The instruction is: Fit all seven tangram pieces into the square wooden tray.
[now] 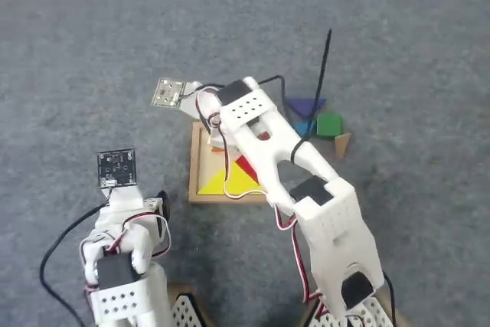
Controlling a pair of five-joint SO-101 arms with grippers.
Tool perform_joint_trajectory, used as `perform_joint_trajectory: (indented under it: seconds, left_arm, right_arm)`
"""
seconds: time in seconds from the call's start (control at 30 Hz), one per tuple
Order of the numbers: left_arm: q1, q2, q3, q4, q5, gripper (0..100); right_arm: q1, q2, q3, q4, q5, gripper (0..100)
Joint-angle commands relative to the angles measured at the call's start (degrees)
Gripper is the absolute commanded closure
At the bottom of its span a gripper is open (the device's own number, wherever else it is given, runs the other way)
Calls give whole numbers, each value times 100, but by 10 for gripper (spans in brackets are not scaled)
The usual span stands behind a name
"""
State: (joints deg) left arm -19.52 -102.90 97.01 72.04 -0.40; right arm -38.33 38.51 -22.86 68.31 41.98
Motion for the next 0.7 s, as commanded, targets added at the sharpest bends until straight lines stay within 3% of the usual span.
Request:
perform_joint_trajectory:
  seconds: [0.0, 0.47, 0.67]
  left_arm:
    - [18, -114, -57, 18, -26, 814]
    - [18, -114, -57, 18, -26, 814]
    - [18, -114, -57, 18, -26, 814]
  right_arm:
    - [136, 40, -290, -92, 53, 811]
    - [673, 48, -316, -92, 264, 811]
    - [769, -989, -316, 101, -422, 811]
